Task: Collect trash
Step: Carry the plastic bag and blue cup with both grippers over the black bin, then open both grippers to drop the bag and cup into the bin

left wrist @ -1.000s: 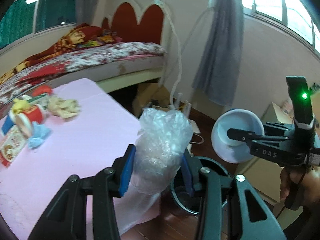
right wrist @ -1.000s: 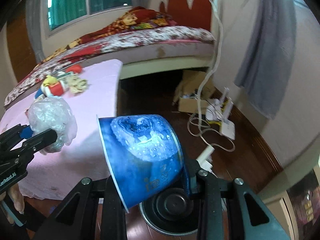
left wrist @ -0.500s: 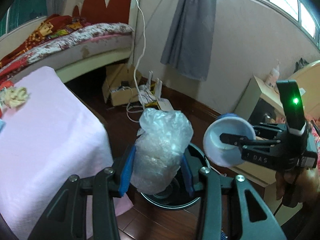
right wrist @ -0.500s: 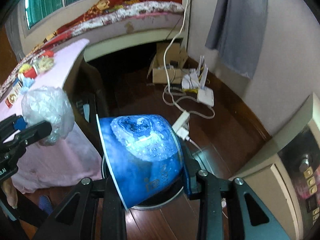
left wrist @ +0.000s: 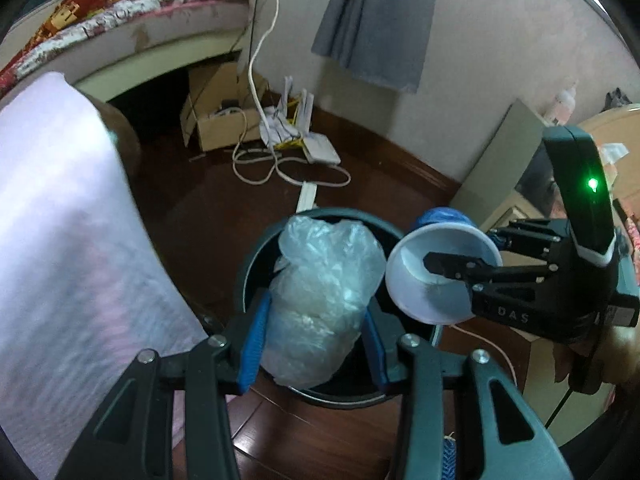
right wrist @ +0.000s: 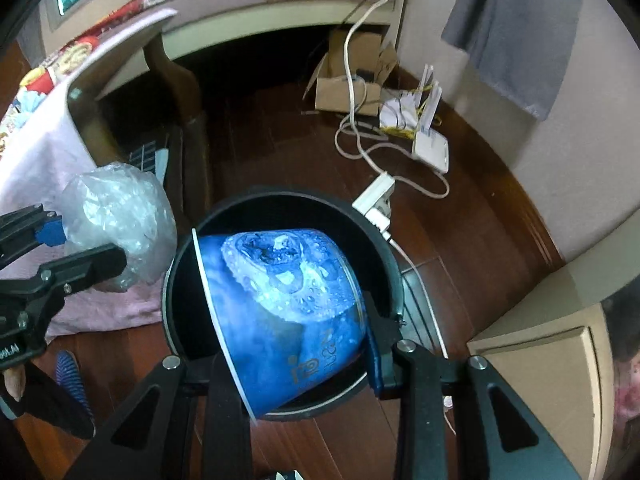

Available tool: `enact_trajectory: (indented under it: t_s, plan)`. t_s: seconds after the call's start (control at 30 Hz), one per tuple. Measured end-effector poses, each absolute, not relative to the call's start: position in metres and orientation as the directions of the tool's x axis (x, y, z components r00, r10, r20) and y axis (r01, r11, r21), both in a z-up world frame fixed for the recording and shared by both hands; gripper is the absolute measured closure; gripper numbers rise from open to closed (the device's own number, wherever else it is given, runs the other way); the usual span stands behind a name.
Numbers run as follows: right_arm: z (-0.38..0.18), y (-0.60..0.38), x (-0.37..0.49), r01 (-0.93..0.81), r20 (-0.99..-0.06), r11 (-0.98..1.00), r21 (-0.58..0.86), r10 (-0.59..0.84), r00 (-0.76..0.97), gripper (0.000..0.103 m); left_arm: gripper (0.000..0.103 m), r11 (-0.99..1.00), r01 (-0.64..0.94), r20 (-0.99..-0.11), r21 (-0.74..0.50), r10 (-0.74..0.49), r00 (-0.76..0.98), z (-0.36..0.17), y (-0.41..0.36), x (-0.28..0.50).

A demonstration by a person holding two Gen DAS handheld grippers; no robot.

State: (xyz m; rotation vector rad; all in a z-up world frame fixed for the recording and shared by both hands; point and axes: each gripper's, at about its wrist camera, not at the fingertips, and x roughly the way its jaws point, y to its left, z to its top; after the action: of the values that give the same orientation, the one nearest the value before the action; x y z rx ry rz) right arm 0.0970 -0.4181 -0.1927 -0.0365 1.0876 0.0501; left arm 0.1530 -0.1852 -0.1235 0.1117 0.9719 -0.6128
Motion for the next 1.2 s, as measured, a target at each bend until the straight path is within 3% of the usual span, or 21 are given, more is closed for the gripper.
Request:
enact_trajectory:
  t_s: [0.13,0.17,0.2,0.27,0.63,1.2]
  plan:
    - [-0.22,-0.42,0.114,-0.072,-0.909,0.997,-0.015,0.017,0.416,0.068,0.055,0.815,0.546,-0.822,-0.196,-0.44,0.361,-0.14,-0.192,0.16]
    - [-0.226,-0.42,0.116,-0.081,-0.91,0.996,-0.036,0.001,0.414,0.067,0.042,0.814,0.545,-0.822,-0.199,-0.442,0.359,-0.142,-0.192,0.161]
    - [-0.232,-0.419,0.119,-0.086,-0.913,0.993,-0.076,-0.035,0.407,0.051,0.017,0.825,0.532,-0.828,-0.189,-0.425,0.365,-0.145,-0.192,0.163]
    - [-0.241,-0.425,0.122,-0.059,-0.919,0.991,-0.121,-0.089,0.383,0.018,0.001,0.853,0.491,-0.823,-0.174,-0.4,0.403,-0.144,-0.186,0.164]
    - [-0.214,-0.442,0.114,0.015,-0.906,0.996,-0.093,-0.091,0.414,0.016,0.001,0.902,0.417,-0.815,-0.113,-0.324,0.481,-0.132,-0.159,0.156]
    - [-0.111,-0.383,0.071,-0.007,-0.845,0.998,-0.057,-0.045,0.533,0.014,0.001,0.947,0.315,-0.739,-0.066,-0.259,0.622,-0.064,-0.109,0.121]
